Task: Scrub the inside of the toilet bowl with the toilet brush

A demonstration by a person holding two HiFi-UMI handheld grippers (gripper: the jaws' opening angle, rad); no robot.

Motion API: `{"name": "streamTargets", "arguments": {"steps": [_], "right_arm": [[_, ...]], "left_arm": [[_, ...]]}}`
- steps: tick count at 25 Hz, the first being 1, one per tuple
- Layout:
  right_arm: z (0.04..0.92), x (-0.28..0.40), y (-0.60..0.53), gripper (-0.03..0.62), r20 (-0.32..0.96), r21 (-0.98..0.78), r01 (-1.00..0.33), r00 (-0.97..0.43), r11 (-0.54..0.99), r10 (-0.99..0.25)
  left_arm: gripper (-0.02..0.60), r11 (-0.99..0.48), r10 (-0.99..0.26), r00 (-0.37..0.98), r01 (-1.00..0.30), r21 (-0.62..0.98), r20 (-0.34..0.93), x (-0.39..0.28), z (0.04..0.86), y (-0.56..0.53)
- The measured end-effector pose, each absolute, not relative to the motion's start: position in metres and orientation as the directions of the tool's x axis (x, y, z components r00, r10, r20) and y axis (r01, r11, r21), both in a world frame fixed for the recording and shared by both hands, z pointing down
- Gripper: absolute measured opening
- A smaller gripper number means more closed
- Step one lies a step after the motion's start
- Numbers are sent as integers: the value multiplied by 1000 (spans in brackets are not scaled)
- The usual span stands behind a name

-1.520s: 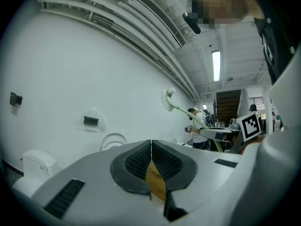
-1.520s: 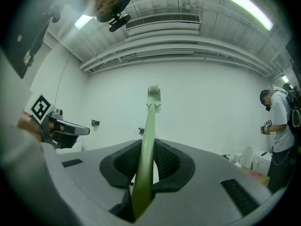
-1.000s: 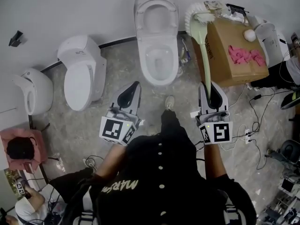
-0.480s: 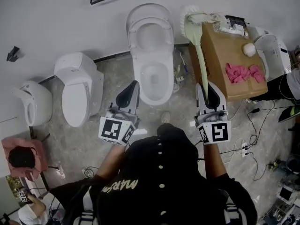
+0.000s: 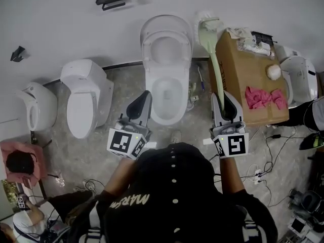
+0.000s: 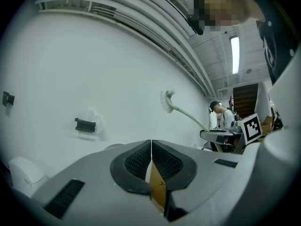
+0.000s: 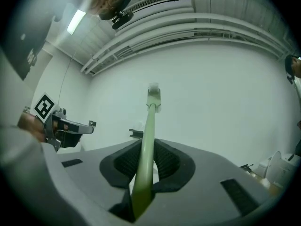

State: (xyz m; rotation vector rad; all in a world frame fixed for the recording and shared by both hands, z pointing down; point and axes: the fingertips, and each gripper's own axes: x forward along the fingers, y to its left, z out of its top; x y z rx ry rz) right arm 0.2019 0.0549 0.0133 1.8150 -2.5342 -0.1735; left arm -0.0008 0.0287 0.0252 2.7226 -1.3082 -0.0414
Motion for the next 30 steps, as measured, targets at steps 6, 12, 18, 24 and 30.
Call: {"name": "streamTargets", "arguments": {"steps": [6,12,18,24,30], "right_arm": [[14,208,27,84,-46,87,-936,-346,342,-937],[24,202,9,83,-20,73,-933,-354,352,-935],[33,190,-1,84,0,82,-933,-351,350,-936],[52,154,-21,83,68,72,-929,-358,363,-931],[106,130,-47,83,178,70,-923,-362,379,-915]], "left_arm": [[29,-584,-805,592,-803,114,45,3,25,10],[29,-572,-810,582,-812,118,71,-6,30,-1],[29,-585,-800,595,-802,117,81,-11,39,-11],[29,-627,-761,640,-767,134,106,-21,49,-23],[29,-644,-734,663,-749,158,151,-31,80,-35]]}}
